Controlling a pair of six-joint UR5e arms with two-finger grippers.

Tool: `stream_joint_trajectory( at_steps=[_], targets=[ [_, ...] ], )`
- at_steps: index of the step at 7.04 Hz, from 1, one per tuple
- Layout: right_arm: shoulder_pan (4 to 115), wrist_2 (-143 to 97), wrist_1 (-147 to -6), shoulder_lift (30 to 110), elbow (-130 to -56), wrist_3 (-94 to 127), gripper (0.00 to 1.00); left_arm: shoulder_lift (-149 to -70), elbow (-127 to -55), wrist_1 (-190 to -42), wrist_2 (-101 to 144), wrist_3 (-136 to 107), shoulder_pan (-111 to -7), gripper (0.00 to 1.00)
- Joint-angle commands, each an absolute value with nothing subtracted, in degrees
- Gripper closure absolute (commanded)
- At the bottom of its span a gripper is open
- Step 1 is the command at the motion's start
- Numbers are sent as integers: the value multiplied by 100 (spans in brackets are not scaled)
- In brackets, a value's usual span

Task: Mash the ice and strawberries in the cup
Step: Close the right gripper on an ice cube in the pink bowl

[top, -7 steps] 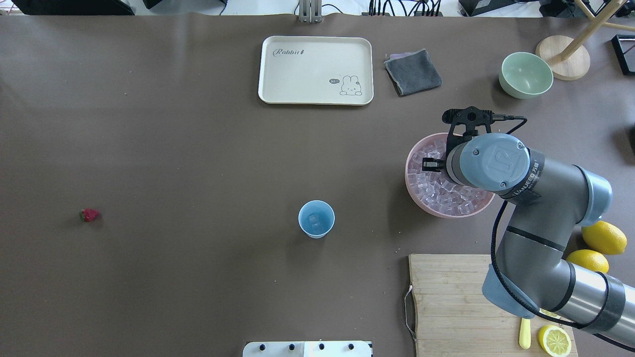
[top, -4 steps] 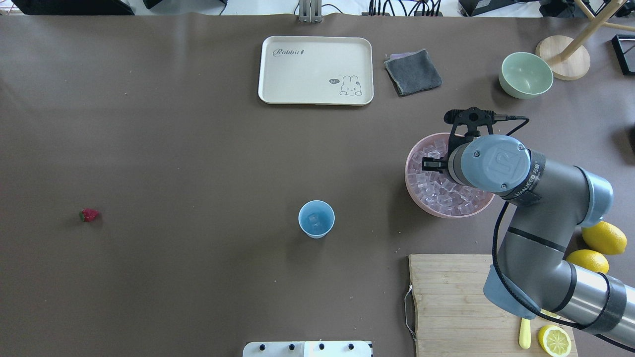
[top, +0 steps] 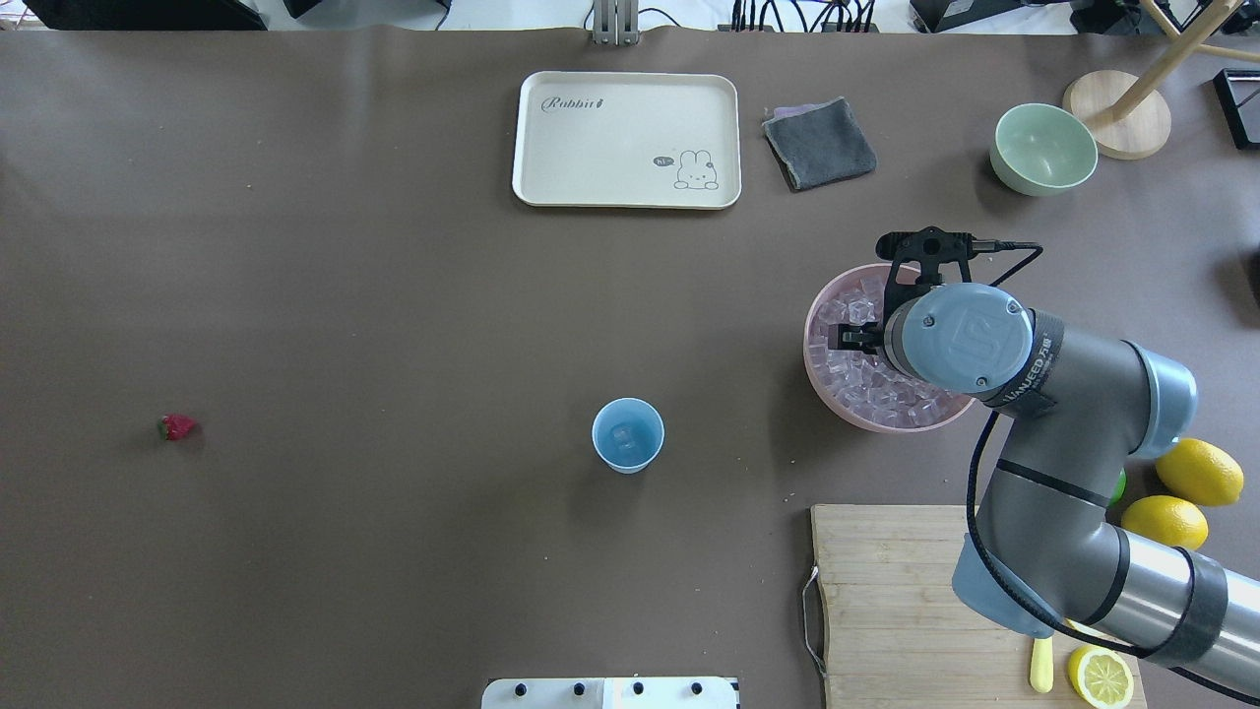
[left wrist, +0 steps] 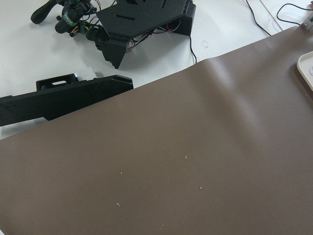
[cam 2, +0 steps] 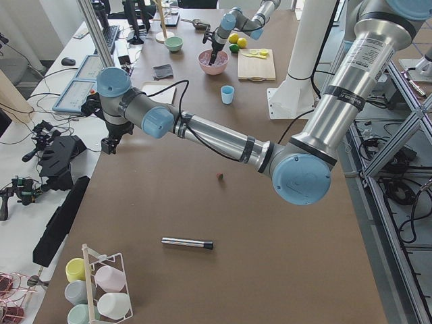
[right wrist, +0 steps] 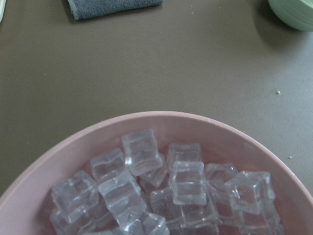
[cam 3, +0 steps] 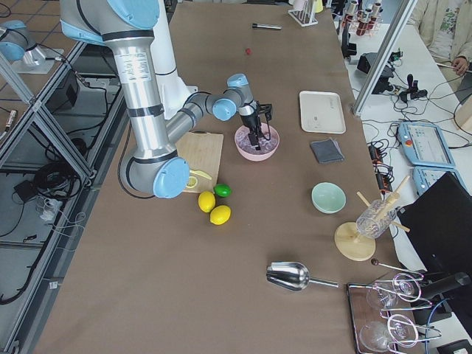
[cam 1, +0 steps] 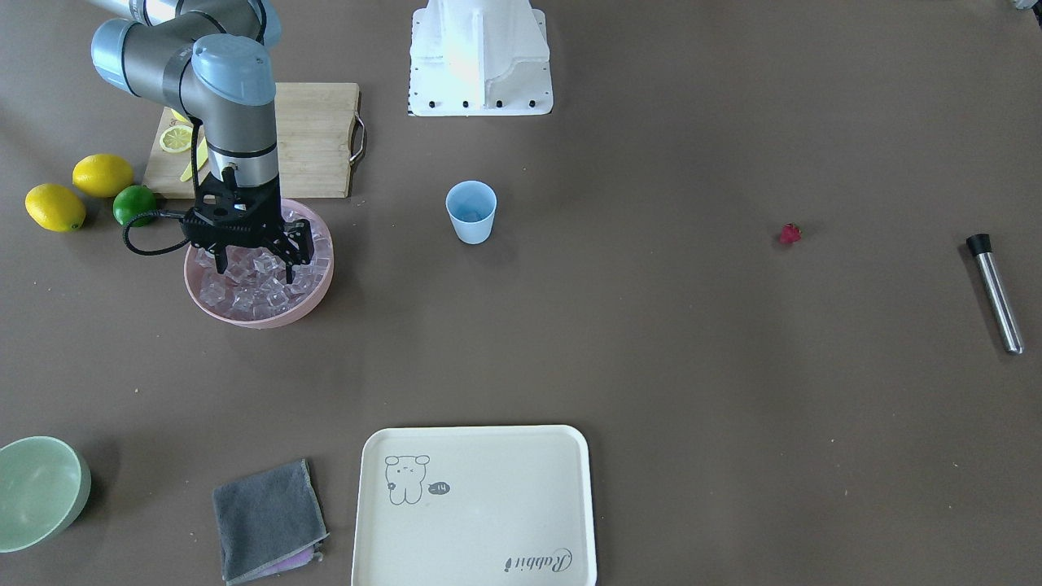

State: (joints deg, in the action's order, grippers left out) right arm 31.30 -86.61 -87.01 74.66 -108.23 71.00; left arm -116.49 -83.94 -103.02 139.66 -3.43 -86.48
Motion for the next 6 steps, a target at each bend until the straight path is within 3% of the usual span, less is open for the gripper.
stream_joint_trajectory(
  at_steps=[1,2,3,4,6],
  targets=[
    [3050,-8604,-8701,7462,-10749,7093,18,-11646,-8394,-10309,13966,-343,-8648,2],
    [3050,-8613,-8701,7479,-10749,7101,48,-11637,-8394,-10310,13966,-343,-8648,2],
    [3050,-8648,-8701,7471,-10775,7110,92,-11637,-8402,-10327,13966,-343,-8648,2],
    [3050,-8666,-8701,7436,-10810,7102,100,-11611,-8402,-10397,13966,-343,-8675,2],
    [3059,-8666,-8710,7427,-10906,7137,100,-11558,-8402,-10450,13966,-343,-8675,2]
  ],
)
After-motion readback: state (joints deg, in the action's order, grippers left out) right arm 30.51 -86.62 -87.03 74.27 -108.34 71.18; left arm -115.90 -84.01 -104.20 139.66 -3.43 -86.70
